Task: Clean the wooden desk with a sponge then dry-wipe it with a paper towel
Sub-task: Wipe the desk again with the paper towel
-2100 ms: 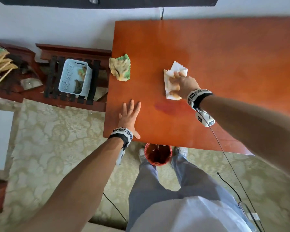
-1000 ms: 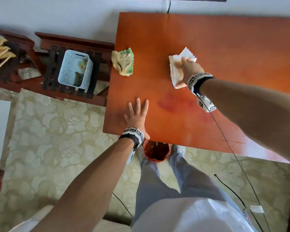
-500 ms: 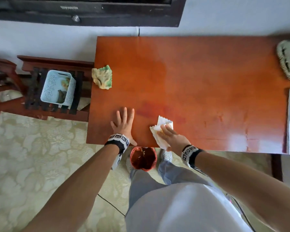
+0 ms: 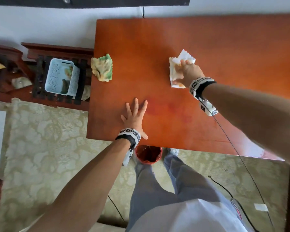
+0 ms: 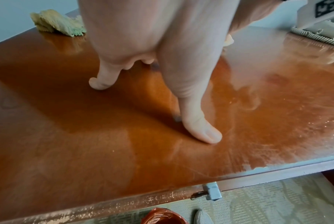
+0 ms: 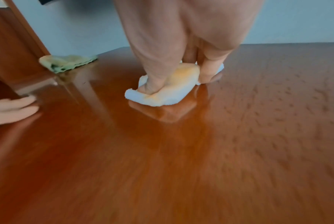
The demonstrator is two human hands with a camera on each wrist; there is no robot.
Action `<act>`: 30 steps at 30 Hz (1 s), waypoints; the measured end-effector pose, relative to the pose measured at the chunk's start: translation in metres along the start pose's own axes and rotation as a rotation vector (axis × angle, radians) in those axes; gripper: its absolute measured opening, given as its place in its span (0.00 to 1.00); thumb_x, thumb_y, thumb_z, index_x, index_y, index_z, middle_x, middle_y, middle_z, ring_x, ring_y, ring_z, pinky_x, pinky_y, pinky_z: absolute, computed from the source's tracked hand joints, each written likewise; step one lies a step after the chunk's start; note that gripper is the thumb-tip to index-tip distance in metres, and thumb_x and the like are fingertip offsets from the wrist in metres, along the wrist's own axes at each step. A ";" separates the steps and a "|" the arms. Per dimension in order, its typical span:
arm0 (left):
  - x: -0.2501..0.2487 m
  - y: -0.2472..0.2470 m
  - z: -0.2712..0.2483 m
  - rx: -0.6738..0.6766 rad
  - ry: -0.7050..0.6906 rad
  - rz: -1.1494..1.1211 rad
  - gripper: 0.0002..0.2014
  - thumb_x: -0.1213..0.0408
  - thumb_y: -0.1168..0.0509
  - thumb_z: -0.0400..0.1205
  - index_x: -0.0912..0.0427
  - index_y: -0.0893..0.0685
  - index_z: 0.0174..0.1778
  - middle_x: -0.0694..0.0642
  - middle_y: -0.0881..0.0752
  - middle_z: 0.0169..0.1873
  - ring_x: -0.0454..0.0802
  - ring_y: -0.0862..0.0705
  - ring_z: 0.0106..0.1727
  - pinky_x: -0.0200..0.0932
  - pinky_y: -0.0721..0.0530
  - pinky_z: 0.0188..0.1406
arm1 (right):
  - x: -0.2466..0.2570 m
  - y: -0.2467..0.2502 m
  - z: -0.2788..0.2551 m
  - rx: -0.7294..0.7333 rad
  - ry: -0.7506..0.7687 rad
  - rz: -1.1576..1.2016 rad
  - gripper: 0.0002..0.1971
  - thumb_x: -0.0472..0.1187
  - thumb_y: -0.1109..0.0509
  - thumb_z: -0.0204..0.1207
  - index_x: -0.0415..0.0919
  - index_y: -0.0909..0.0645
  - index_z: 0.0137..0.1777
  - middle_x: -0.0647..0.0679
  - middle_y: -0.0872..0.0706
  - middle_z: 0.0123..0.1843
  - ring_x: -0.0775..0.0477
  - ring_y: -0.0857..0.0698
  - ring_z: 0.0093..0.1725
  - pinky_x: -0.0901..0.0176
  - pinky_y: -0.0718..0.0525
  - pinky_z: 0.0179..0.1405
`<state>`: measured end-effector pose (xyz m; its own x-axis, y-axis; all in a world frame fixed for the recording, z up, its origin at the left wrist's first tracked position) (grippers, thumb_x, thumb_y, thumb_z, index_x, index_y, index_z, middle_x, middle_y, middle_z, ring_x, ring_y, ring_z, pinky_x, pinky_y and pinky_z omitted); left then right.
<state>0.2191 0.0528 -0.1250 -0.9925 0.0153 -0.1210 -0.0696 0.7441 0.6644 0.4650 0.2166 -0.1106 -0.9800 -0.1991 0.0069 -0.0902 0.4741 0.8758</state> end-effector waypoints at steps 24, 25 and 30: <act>0.000 0.003 -0.008 0.004 -0.025 0.030 0.80 0.48 0.10 0.54 0.32 0.70 0.84 0.47 0.77 0.83 0.68 0.71 0.85 0.86 0.44 0.75 | 0.083 -0.144 -0.205 0.128 0.268 0.272 0.40 0.63 0.30 0.75 0.64 0.45 0.85 0.64 0.52 0.88 0.56 0.49 0.87 0.47 0.20 0.70; 0.000 0.003 -0.007 0.007 -0.022 0.026 0.80 0.49 0.10 0.53 0.32 0.70 0.84 0.46 0.77 0.84 0.68 0.71 0.85 0.86 0.44 0.75 | 0.073 -0.138 -0.196 0.127 0.196 0.327 0.42 0.65 0.28 0.73 0.66 0.44 0.84 0.65 0.52 0.88 0.56 0.44 0.86 0.46 0.20 0.70; 0.001 0.002 -0.004 0.002 -0.009 0.005 0.82 0.49 0.09 0.51 0.29 0.70 0.82 0.44 0.76 0.83 0.68 0.71 0.85 0.87 0.45 0.74 | 0.008 -0.076 -0.114 0.065 -0.126 0.408 0.50 0.56 0.19 0.67 0.61 0.46 0.84 0.59 0.40 0.86 0.39 0.18 0.69 0.44 0.17 0.64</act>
<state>0.2180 0.0513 -0.1204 -0.9919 0.0248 -0.1247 -0.0648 0.7453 0.6636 0.4840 0.0814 -0.1222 -0.9513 0.1205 0.2837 0.3022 0.5464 0.7811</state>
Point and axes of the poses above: each hand's wrist, its own z-axis towards the middle knuckle, its own y-axis out of the back of the hand, x = y × z, the point moved 6 cm from there along z, towards the middle knuckle
